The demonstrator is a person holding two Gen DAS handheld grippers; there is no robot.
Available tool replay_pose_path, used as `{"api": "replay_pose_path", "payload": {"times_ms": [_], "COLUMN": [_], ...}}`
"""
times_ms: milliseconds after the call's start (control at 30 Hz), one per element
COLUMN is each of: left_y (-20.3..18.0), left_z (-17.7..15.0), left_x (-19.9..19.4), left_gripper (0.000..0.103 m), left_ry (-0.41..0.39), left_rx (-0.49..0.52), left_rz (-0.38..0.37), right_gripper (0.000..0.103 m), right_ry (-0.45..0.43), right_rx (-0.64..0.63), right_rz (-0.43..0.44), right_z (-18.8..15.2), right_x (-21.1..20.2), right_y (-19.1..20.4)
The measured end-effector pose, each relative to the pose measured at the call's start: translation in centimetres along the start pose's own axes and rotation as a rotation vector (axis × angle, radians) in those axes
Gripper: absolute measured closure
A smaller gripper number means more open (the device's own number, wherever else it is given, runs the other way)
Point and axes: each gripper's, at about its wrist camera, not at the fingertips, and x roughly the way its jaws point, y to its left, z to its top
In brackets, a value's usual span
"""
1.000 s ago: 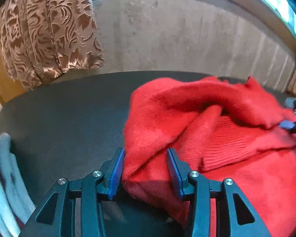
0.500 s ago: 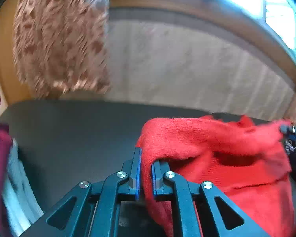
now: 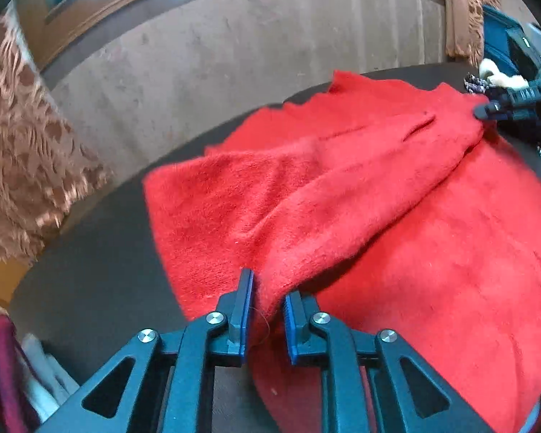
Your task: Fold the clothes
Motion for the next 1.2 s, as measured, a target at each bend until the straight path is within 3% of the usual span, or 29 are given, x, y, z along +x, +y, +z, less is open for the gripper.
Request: {"api": "replay_pose_path", "payload": {"times_ms": [167,300,333,400,533,667,800,867,933,967,1000,1067,1200], "left_y": [1.5,2.5,3.0,4.3,8.4,11.4,12.0,12.0,11.6,11.3,11.0,10.3,10.4], "left_z": [-2.0,-3.1,-3.1,-3.3,-2.9,-2.2,-0.8,0.2,0.8,1.0,1.2,1.4,0.5], "left_x": [-1.5,-2.8,-2.8,-2.8,-1.7,0.2,1.8,2.9,4.1,4.6,5.0,5.3,0.9], "left_gripper": [0.080,0.079,0.078,0.078,0.074,0.067,0.064,0.063,0.063,0.063,0.064,0.089,0.094], "left_ry": [-0.046,-0.093,-0.101,-0.111,-0.145,-0.162,-0.135,-0.118,-0.086,-0.064,-0.040,-0.021,-0.196], "left_rx": [-0.210,-0.335,-0.368,-0.442,-0.656,-0.788,-0.783,-0.772,-0.765,-0.764,-0.762,-0.750,-0.786], "left_rz": [-0.098,-0.171,-0.171,-0.157,-0.188,-0.231,-0.273,-0.327,-0.391,-0.413,-0.431,-0.445,-0.363], "right_gripper": [0.087,0.065,0.056,0.048,0.046,0.046,0.047,0.055,0.084,0.085,0.085,0.087,0.089], "right_ry": [0.020,-0.040,-0.061,-0.088,-0.069,-0.004,0.056,0.057,0.052,0.050,0.048,0.032,-0.035], "right_rx": [0.035,0.006,-0.005,-0.035,-0.071,-0.119,-0.239,-0.326,-0.367,-0.383,-0.398,-0.464,-0.574], "right_rz": [0.055,0.035,0.026,0.005,-0.028,-0.063,-0.144,-0.187,-0.205,-0.210,-0.215,-0.244,-0.267], "right_z": [-1.2,-0.3,0.0,1.0,2.6,3.2,2.4,1.8,1.7,1.7,1.7,1.6,1.6], "right_x": [-1.1,-2.9,-3.4,-3.7,-1.5,1.9,4.5,4.7,4.6,4.5,4.3,4.0,2.3], "right_y": [-1.7,-1.3,-1.0,-0.4,0.1,0.5,1.8,2.7,3.1,3.3,3.4,4.4,6.6]}}
